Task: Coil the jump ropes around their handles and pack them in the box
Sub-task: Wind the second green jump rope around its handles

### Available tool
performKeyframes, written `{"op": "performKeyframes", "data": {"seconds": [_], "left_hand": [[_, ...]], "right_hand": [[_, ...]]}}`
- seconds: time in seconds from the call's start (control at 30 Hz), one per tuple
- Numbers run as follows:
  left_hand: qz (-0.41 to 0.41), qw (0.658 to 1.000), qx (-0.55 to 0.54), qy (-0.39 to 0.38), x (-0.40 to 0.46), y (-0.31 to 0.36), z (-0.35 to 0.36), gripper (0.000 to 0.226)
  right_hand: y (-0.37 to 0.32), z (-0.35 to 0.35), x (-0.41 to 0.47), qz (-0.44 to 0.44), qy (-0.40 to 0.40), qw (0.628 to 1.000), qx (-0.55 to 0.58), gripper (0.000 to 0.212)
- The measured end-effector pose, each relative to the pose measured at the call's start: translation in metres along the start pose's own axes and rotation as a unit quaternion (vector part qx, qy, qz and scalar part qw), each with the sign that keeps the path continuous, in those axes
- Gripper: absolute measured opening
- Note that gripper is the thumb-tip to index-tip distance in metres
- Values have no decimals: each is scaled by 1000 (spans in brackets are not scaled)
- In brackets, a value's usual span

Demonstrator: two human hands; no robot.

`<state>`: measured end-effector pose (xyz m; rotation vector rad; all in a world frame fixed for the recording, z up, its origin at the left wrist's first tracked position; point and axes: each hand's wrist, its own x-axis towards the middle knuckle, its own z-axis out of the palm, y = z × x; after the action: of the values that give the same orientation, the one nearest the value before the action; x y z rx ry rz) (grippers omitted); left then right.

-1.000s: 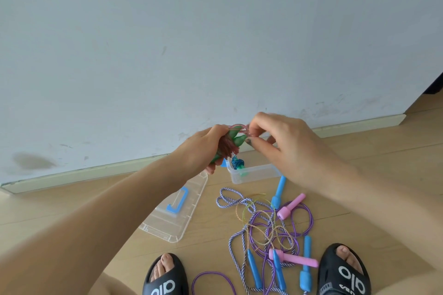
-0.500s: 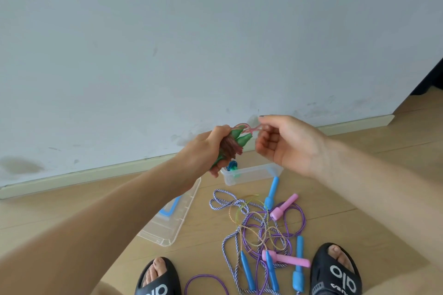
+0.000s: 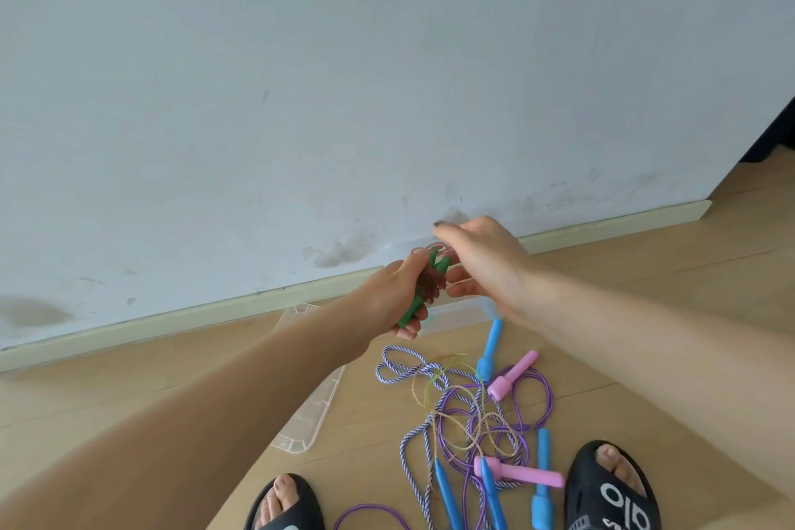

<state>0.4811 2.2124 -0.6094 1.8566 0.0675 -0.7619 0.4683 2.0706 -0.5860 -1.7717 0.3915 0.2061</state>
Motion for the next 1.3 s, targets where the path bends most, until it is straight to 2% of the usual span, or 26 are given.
{"op": "performKeyframes", "data": {"seconds": [0.07,0.2,0.3,0.4,0.5,0.7,0.87,1.0,1.07,1.17,1.3], "left_hand": [[-12,1000,-15,0,13,-3,2,63],[-42,999,-33,9,40,-6,10,60],[-61,997,-49,-4,71,-11,18,59],[-65,997,-32,-7,104,-19,28,57],[-89,994,-64,12,130,-32,37,53],[-160,977,-144,7,184,-53,36,66],[-153,983,-104,16,234,-60,30,66],[-160,975,-92,122,273,-78,16,55],[-186,967,-101,144,287,-90,12,48],[-234,957,-119,125,301,-101,14,38],[-278,951,-109,84,310,-109,23,35]], "right_hand": [[5,-6,8,27,-18,999,-24,54],[20,-19,21,124,-111,986,-12,35],[38,-17,41,155,-141,977,45,36],[60,-8,69,163,-113,976,89,41],[83,-7,97,176,-87,975,100,29],[128,4,158,189,-55,975,106,21],[144,8,216,177,-24,983,32,30],[161,5,261,183,-37,980,-74,24],[177,10,279,202,-46,970,-125,32],[206,28,301,194,-77,959,-193,42],[222,47,306,152,-115,952,-239,24]]}}
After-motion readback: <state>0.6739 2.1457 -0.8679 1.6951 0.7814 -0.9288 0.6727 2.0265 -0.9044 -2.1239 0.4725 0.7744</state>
